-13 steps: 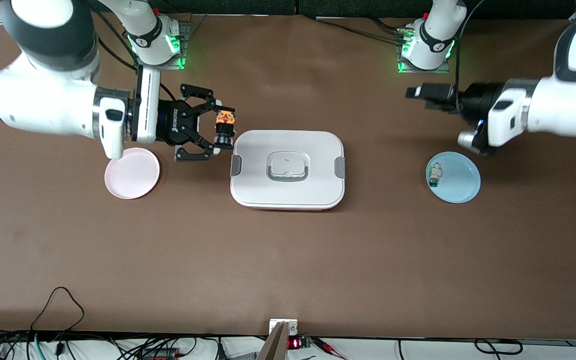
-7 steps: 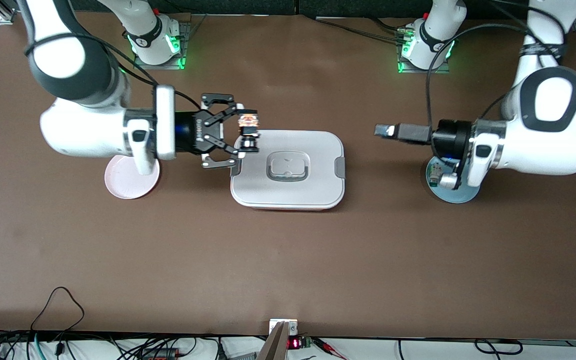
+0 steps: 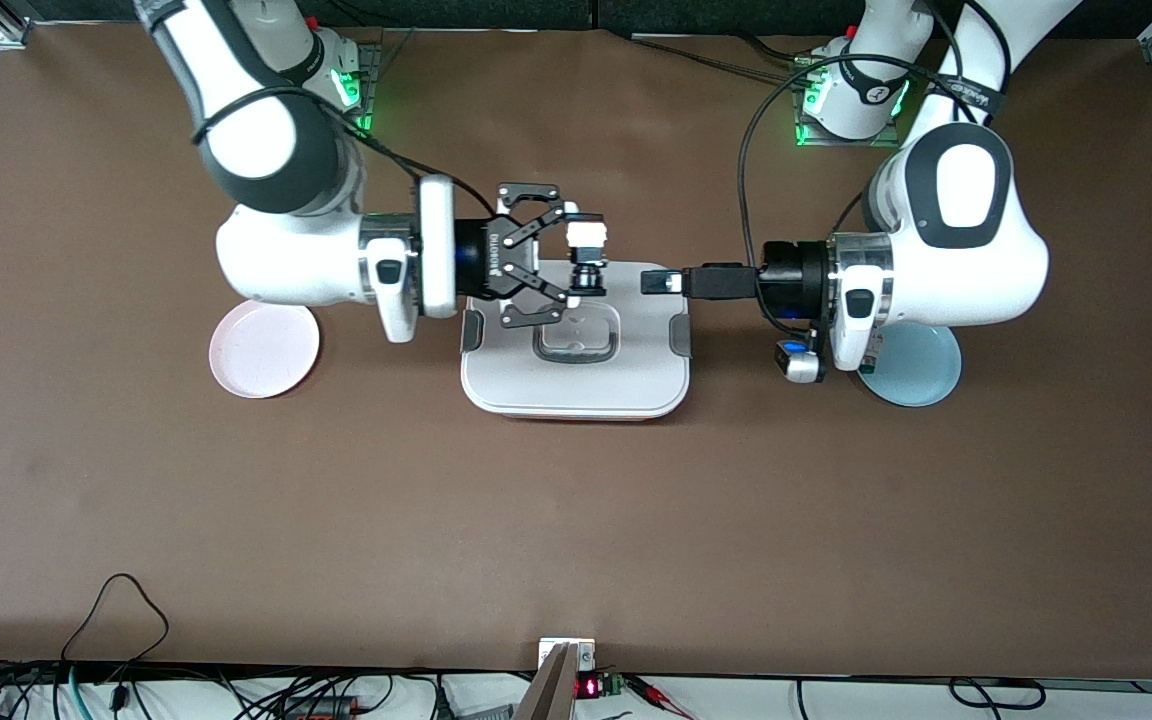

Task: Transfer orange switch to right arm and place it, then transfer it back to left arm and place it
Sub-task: 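Carry the switch over the box while the left gripper reaches toward it, then close the left gripper on the switch held by the right gripper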

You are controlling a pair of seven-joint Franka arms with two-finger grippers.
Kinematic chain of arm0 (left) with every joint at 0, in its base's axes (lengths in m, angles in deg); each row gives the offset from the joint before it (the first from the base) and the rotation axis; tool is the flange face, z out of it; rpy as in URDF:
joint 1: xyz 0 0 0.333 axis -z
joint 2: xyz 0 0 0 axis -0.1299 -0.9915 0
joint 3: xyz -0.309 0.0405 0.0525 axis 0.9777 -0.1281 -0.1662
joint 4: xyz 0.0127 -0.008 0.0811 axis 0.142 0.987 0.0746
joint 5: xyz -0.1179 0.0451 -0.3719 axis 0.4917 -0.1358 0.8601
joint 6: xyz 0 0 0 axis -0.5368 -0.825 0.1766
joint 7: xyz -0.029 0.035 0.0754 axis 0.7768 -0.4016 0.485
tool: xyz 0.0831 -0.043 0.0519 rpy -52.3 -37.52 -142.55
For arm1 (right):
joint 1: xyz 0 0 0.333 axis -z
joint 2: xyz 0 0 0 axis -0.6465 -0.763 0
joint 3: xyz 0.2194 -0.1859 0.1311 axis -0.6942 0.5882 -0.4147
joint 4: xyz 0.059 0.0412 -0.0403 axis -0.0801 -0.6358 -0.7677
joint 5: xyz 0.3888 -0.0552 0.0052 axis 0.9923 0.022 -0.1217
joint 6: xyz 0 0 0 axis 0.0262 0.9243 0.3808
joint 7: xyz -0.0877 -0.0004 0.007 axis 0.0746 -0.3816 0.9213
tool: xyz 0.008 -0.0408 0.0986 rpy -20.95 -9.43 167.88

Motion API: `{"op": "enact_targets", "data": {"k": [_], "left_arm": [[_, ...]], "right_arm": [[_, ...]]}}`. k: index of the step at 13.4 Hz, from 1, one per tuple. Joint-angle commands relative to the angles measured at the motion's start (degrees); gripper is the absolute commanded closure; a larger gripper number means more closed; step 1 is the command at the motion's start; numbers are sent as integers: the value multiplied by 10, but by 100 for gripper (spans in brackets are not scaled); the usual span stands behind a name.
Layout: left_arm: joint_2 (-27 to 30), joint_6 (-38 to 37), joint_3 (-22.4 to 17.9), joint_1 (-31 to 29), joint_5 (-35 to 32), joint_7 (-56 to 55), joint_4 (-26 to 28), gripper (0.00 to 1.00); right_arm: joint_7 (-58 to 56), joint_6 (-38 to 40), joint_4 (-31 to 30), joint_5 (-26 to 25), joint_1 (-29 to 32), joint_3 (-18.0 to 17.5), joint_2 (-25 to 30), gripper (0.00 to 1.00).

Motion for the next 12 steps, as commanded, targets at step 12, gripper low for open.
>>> {"op": "enact_targets", "data": {"k": [12], "left_arm": [[33, 10, 46, -5, 23, -21, 43, 26]], "right_arm": [[-10, -23, 8, 20, -12, 1, -9, 71]]}}
